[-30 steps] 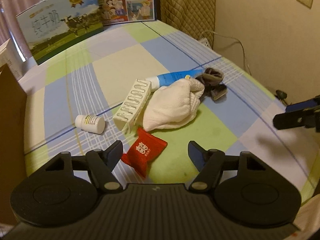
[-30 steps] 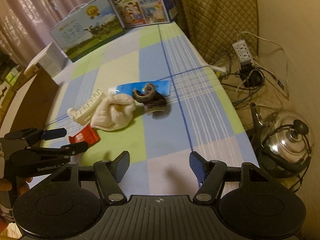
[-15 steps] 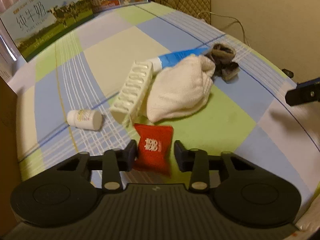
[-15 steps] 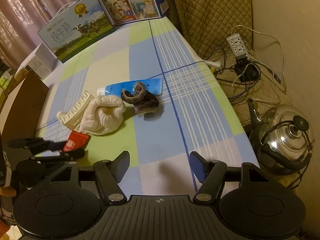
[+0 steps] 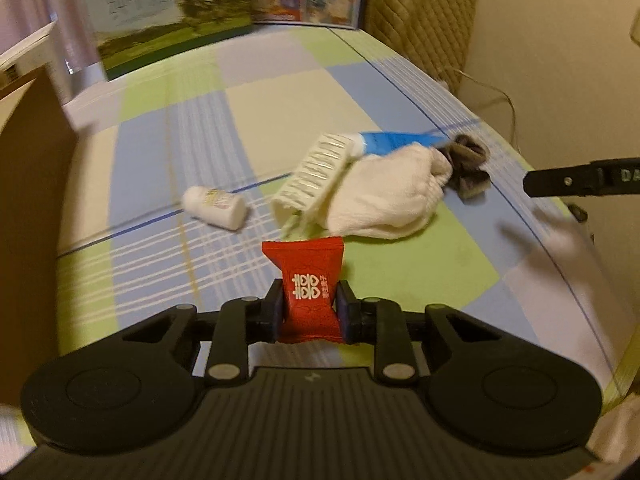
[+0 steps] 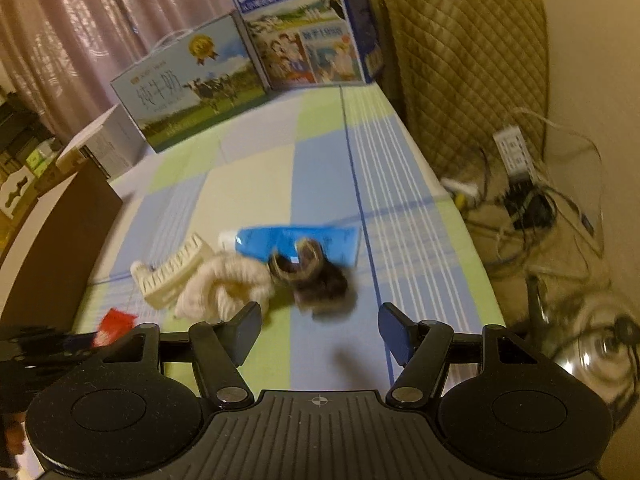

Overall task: Organize objects
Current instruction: 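Grasp the red candy packet with left tool while right tool grasps dark sock, then carry red packet and dark sock into the brown box and release both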

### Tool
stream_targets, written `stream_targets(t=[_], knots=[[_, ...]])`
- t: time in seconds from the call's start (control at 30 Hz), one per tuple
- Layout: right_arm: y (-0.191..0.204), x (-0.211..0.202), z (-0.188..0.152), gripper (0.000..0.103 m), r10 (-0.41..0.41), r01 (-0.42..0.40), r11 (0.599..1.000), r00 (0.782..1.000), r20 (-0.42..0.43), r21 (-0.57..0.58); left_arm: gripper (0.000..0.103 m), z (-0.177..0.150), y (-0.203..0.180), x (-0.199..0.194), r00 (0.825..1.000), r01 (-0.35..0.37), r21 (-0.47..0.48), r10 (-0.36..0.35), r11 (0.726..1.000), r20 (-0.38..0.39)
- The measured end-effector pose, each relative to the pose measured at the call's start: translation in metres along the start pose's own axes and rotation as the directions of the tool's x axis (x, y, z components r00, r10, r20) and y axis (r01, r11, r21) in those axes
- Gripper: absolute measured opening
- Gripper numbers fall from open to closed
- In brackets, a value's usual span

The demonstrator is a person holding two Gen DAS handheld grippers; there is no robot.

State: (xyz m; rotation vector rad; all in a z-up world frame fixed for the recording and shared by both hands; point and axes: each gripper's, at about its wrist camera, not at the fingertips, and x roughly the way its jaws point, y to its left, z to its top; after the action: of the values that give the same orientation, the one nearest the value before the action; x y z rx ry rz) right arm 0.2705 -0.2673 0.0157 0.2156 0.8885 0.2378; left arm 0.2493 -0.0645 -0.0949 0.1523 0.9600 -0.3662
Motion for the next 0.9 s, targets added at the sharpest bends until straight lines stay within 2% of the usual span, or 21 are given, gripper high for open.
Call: stream_targets(t=[0.1,0.27,0.47,0.57,0.6,0.63,0.67,0.9], knots=[[0.002,0.013,0.011,0.062,0.009,-0.009,1.0,1.0,0.014,-0.018,0.022,0.002,0.01,-0.012,0.999,-0.03,-0.056,0.031,0.998,0.024],[0.004,0.042,0.025,0.052,0.023,-0.023,1.0,1.0,0.002,-0.021,0.022,0.005,0.025,-0.034,0.994,-0.08,-0.133,0.088,0.988,0.061],[-0.003,0.069,0.026,0.041,0.029,-0.027,0.999,0.998,-0.057,0.033,0.022,0.0,0.038,-0.05,0.988,-0.115,-0.193,0.132,0.974,0.076],[-0.005,0.074,0.021,0.031,0.024,-0.021,0.999,0.997,-0.078,0.041,0.022,-0.004,0.041,-0.054,0.987,-0.124,-0.213,0.142,0.969,0.072],[-0.004,0.073,0.019,0.022,0.021,-0.019,0.999,0.997,-0.074,0.03,0.022,-0.006,0.042,-0.056,0.987,-0.128,-0.221,0.147,0.967,0.072],[-0.003,0.072,0.017,0.007,0.017,-0.015,1.0,0.997,-0.071,0.02,0.022,-0.007,0.043,-0.057,0.986,-0.129,-0.224,0.148,0.966,0.072],[-0.003,0.07,0.016,0.004,0.018,-0.017,1.0,0.998,-0.068,0.013,0.022,-0.009,0.044,-0.058,0.986,-0.13,-0.229,0.15,0.965,0.072],[0.0,0.044,0.017,0.003,0.007,-0.007,1.0,1.0,-0.025,0.017,0.022,-0.013,0.049,-0.071,0.984,-0.128,-0.244,0.155,0.961,0.092]])
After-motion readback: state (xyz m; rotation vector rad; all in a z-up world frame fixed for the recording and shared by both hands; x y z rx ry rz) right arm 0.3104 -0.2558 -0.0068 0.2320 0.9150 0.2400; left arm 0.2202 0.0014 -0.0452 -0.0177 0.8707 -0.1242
